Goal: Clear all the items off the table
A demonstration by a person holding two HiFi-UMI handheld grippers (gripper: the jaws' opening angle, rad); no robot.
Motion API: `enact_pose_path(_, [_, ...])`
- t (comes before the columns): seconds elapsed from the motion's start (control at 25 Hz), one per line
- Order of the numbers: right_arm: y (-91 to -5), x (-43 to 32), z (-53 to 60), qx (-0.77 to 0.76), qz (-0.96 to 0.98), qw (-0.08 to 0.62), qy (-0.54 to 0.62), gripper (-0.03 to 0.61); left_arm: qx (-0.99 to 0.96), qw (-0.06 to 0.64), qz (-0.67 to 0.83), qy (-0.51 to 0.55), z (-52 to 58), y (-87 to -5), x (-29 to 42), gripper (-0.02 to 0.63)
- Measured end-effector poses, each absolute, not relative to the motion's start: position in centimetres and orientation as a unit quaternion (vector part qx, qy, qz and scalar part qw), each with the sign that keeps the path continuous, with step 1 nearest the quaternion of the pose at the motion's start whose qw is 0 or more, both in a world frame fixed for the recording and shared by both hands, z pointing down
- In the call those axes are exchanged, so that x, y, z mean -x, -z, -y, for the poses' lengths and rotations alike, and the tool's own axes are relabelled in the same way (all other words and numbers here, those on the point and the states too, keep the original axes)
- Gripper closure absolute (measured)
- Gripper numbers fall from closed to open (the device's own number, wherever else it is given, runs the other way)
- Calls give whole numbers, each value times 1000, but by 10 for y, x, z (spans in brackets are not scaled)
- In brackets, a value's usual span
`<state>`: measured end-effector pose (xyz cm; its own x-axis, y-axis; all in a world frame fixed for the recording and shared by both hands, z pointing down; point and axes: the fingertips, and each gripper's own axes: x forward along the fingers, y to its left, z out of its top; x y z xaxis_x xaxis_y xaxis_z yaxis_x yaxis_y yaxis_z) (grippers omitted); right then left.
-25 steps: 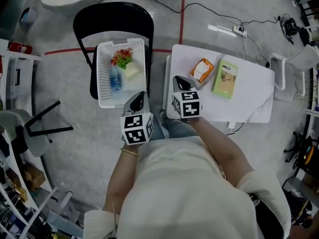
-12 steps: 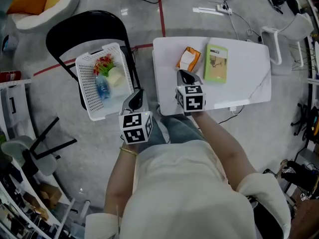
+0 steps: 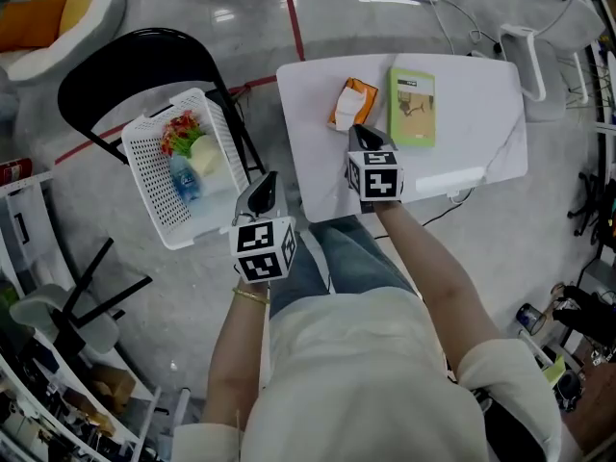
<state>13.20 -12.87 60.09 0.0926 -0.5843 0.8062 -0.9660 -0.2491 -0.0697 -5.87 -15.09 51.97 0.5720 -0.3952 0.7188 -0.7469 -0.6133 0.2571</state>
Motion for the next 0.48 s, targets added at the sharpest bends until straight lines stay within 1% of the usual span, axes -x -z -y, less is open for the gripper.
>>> enact_pose_path(0.04, [-608, -135, 129, -693, 555, 253, -384, 561, -841, 281, 338, -315, 151, -523, 57, 604])
enact_pose_path(0.12, [-622, -139, 129, -688, 551, 254, -399, 502, -841, 282, 337, -317, 150, -530, 54, 604])
enact_pose_path(0.28, [-652, -150, 131, -687, 536, 253, -420, 415, -838, 287, 331, -327, 143, -547, 51, 604])
enact_pose_path(0.32, [-660, -154, 132, -690, 530, 251, -423, 385, -836, 289, 330, -329, 141, -552, 50, 604])
enact_pose_path(0.36, [-668, -158, 133, -694, 524, 249, -426, 335, -835, 290, 329, -331, 139, -557, 50, 604])
enact_pose_path(0.4, [-676, -162, 133, -698, 518, 247, -428, 300, -834, 292, 328, -333, 137, -563, 49, 604])
enact_pose_path(0.48, [-690, -169, 134, -703, 507, 242, -436, 270, -832, 295, 328, -336, 133, -572, 49, 604])
